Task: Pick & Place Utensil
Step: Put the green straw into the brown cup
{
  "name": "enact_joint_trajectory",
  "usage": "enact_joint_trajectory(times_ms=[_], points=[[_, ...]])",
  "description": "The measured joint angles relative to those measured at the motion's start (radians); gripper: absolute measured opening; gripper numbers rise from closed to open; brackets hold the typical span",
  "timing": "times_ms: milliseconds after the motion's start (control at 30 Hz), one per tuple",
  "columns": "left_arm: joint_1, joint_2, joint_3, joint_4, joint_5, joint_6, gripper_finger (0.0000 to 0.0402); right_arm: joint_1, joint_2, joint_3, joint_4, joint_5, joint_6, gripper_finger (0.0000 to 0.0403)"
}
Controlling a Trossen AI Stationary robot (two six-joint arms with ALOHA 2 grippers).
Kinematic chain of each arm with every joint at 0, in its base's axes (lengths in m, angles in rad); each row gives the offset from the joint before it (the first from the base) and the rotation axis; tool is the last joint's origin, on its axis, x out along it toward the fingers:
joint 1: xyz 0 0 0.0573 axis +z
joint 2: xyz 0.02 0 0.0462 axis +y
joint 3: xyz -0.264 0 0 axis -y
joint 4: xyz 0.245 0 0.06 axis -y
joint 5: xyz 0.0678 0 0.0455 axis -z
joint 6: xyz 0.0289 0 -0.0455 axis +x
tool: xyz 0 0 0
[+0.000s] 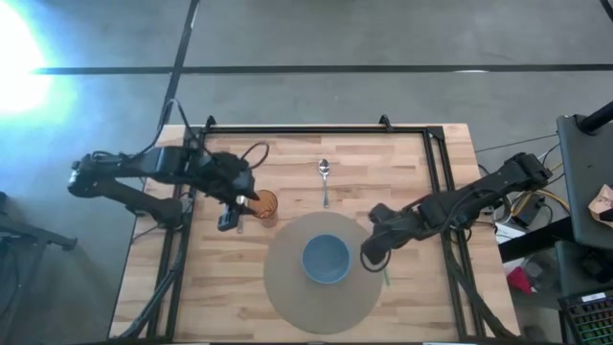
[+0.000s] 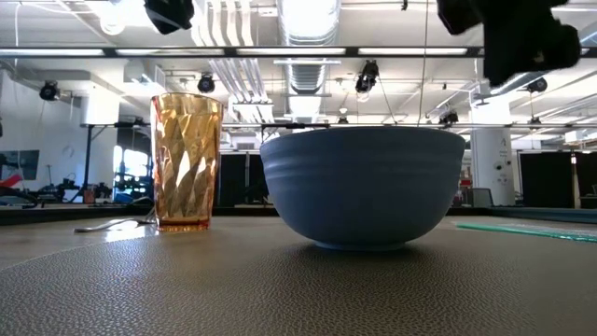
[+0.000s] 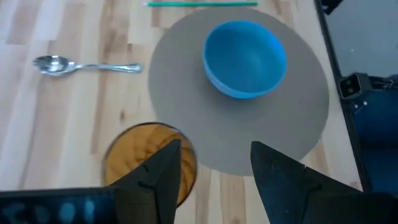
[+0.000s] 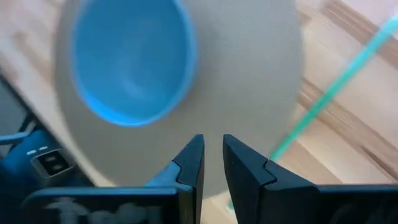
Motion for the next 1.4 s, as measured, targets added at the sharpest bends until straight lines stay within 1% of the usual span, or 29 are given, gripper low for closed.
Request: enact_joint_trajectory(times_ms=[200,433,567,800,900,1067,1167,1233,1400], points=[[-0.066,-0.032,-0.103,0.090,0.001,-0.030,0.0183,0.000,0.000,-0.061,-0.006,0.000,0.073,0.0057],[-0.151,-0.032,-0.146,0.150,0.000,-0.055,0.0183,0.000,0.000,-0.126,-0.003,0.000,0.081,0.0057],[-0.195,-0.032,-0.169,0.188,0.000,-0.064,0.0183,-0.001,0.000,-0.151,-0.003,0.000,0.147,0.0057],[-0.243,-0.031,-0.211,0.218,0.000,-0.098,0.0183,-0.001,0.000,-0.176,0.000,0.002,0.157,0.0058],[-0.252,-0.031,-0.232,0.221,0.001,-0.120,0.0183,-0.002,0.000,-0.190,0.004,0.009,0.156,0.0071],[-0.257,-0.031,-0.264,0.241,0.000,-0.135,0.0183,-0.010,0.000,-0.222,0.006,0.014,0.141,0.0106],[-0.258,-0.030,-0.279,0.259,0.000,-0.135,0.0183,-0.017,0.000,-0.240,0.008,0.032,0.196,0.0122],[-0.261,-0.030,-0.285,0.267,0.000,-0.135,0.0183,-0.027,0.000,-0.250,0.015,0.037,0.236,0.0130],[-0.263,-0.030,-0.299,0.279,0.001,-0.140,0.0183,-0.046,0.000,-0.257,0.049,0.038,0.252,0.0136]])
